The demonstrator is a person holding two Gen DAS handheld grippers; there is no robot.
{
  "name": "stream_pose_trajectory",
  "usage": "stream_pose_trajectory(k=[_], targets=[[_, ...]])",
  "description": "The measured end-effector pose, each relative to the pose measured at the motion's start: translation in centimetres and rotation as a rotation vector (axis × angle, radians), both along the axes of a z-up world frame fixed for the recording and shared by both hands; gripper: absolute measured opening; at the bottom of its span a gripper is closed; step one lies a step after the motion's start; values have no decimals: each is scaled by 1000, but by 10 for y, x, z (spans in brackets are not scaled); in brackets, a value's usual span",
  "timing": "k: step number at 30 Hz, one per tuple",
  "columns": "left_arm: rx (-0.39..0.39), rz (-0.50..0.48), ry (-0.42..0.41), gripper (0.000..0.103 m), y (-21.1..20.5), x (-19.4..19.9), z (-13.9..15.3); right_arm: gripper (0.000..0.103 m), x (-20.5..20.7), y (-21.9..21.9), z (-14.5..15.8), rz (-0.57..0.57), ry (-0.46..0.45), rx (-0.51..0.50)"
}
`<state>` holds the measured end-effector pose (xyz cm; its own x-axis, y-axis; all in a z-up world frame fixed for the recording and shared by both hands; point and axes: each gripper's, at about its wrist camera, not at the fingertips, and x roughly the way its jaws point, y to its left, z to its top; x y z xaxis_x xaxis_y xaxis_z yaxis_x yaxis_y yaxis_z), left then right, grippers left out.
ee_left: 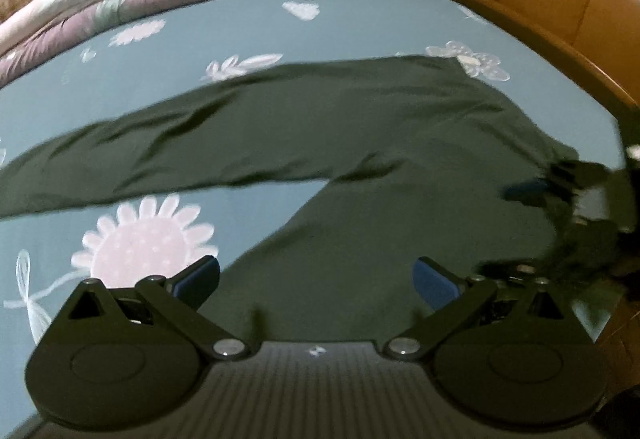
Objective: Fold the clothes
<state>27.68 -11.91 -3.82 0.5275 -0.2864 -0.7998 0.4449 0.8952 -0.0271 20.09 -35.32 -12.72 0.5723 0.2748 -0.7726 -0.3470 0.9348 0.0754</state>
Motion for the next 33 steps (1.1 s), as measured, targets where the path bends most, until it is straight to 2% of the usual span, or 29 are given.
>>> stream_pose_trajectory(k=[3,6,7,9,12,15,16,18,20,23,26,29,31,33], targets=[[-17,30,29,102,6,0,-7,103,-28,-9,3,-3,15,6],[-23,28,32,102,2,2,-6,103,-22,-8,12,9,44,-8],[-21,19,26,102,-1,2,-5,103,-17,-8,17,-3,31,0],[-20,-2,18,102,-7,2,-2,103,-12,-6,27,-12,-57,0],[-12,-36,25,102,-20,1,-3,103,4,1,23,-7,-122,-69],[20,-42,40,102,-26,-5,-6,103,10,0,3,-40,-42,-97],[24,-36,50,102,-25,-7,-8,103,2,-6,1,-41,-47,-77],[32,-12,70,102,-22,-13,-12,103,-14,-15,-1,-40,-54,-42],[39,27,82,102,-15,-18,-13,103,-24,-19,3,-22,-36,-48],[43,97,80,102,-2,-22,-10,103,-21,-19,13,1,-1,-44],[58,146,74,102,5,-26,-4,103,-12,0,25,66,-68,-8],[74,192,68,102,11,-32,3,103,2,33,20,162,-66,-9],[91,223,69,102,18,-36,6,103,4,51,6,215,-35,-53],[113,265,85,102,29,-42,7,103,-3,51,-1,223,-36,-45]])
